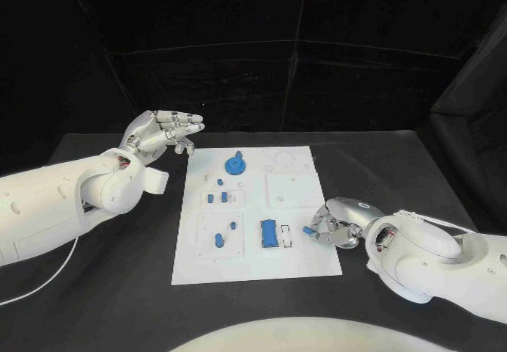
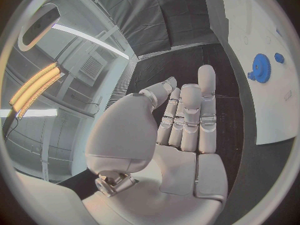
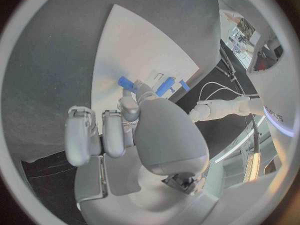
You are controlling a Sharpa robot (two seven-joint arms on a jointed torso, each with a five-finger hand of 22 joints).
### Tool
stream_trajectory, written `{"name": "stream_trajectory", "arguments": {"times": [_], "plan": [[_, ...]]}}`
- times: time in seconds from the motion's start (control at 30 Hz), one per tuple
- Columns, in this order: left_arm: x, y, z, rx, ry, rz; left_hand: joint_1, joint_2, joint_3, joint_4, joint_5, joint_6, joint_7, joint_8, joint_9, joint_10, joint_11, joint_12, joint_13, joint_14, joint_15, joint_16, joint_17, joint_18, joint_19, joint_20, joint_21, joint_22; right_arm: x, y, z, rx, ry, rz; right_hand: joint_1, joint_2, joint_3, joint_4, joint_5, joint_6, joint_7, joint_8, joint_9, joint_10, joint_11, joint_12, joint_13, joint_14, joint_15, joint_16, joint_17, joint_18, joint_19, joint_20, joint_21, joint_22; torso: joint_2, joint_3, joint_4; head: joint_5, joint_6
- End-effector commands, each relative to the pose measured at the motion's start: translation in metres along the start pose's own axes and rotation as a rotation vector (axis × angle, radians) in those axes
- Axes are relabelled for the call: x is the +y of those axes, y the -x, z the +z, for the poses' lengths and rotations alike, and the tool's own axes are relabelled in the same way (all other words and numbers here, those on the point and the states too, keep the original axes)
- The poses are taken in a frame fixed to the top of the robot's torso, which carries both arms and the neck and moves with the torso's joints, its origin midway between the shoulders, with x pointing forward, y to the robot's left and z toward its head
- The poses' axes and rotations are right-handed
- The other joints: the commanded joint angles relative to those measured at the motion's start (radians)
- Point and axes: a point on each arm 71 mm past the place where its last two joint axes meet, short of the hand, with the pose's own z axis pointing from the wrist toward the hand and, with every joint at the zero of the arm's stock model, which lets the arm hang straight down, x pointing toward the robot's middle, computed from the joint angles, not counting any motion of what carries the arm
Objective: Assemble the parts on the task board
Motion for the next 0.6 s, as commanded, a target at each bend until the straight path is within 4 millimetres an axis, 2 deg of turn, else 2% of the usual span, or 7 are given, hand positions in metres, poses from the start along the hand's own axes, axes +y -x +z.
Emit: {"name": "stream_trajectory", "arguments": {"times": [0.03,0.1,0.27,0.43,0.5,0.6], "plan": [[-0.001,-0.001,0.001,0.006,-0.010,-0.008,-0.005,0.009,-0.005,0.000,0.001,0.001,0.003,0.004,0.000,-0.006,0.002,0.005,0.000,-0.003,0.000,-0.002,-0.001,0.007,-0.003,0.000,-0.006,-0.001,0.003,0.006,-0.002,-0.076,0.010,0.171,-0.037,-0.045,0.075,0.000,0.006,0.020,-0.006,0.005,0.002,0.010,0.003,0.005,0.008,0.052,-0.001,-0.003,0.005,0.000,0.028,-0.001,-0.001,0.172,0.001,-0.0007,0.0016,0.003,0.000],[-0.001,-0.001,0.000,0.005,-0.010,-0.008,-0.005,0.009,-0.005,0.000,0.001,0.001,0.003,0.004,0.000,-0.006,0.002,0.005,0.000,-0.003,0.000,-0.002,-0.001,0.007,-0.003,0.000,-0.006,-0.001,0.005,0.007,-0.003,-0.080,0.013,0.199,-0.064,-0.067,0.103,0.008,0.011,0.024,-0.006,0.005,0.001,0.014,0.004,0.009,0.011,0.053,-0.001,-0.001,0.009,-0.001,0.031,0.000,0.001,0.175,0.001,-0.0007,0.0015,0.004,0.000],[-0.001,-0.001,0.000,0.005,-0.010,-0.008,-0.005,0.009,-0.005,0.000,0.001,0.001,0.003,0.004,0.000,-0.006,0.002,0.005,0.000,-0.003,0.000,-0.002,-0.001,0.007,-0.003,0.000,-0.006,-0.001,0.009,0.004,-0.001,-0.066,0.017,0.242,-0.113,-0.095,0.123,0.026,0.049,0.032,-0.006,0.006,0.000,0.021,0.005,0.016,0.016,0.054,0.000,0.001,0.013,-0.002,0.034,0.000,0.004,0.178,0.001,-0.0002,-0.0006,0.009,-0.001],[-0.001,-0.002,0.000,0.006,-0.010,-0.008,-0.005,0.009,-0.005,0.000,0.001,0.001,0.003,0.004,0.000,-0.006,0.002,0.005,0.000,-0.003,0.000,-0.002,-0.001,0.007,-0.003,0.000,-0.006,-0.001,0.013,-0.001,0.003,-0.017,0.002,0.251,-0.158,-0.116,0.119,0.044,0.105,0.041,-0.008,0.008,0.000,0.027,0.004,0.021,0.020,0.055,0.000,0.002,0.016,-0.003,0.035,-0.001,0.006,0.180,0.001,-0.0004,-0.0003,0.011,-0.003],[-0.002,-0.002,0.000,0.006,-0.010,-0.008,-0.005,0.009,-0.005,0.000,0.001,0.001,0.003,0.004,0.000,-0.006,0.002,0.005,0.000,-0.003,0.000,-0.002,-0.001,0.007,-0.003,0.000,-0.006,-0.001,0.014,-0.004,0.006,0.011,-0.007,0.251,-0.184,-0.123,0.107,0.056,0.146,0.050,-0.011,0.012,0.002,0.031,0.002,0.026,0.023,0.055,-0.002,0.004,0.018,-0.003,0.036,-0.002,0.006,0.181,0.001,-0.0009,0.0003,0.011,-0.002],[-0.002,-0.002,0.000,0.007,-0.010,-0.009,-0.005,0.009,-0.005,0.000,0.001,0.001,0.003,0.004,0.000,-0.006,0.002,0.005,0.000,-0.003,0.000,-0.002,-0.001,0.007,-0.003,0.000,-0.006,-0.001,0.017,-0.007,0.009,0.041,-0.016,0.249,-0.203,-0.124,0.096,0.066,0.162,0.058,-0.014,0.016,0.003,0.034,-0.001,0.030,0.027,0.056,-0.004,0.005,0.022,-0.003,0.038,-0.003,0.008,0.183,0.001,-0.0007,0.0006,0.012,-0.004]]}}
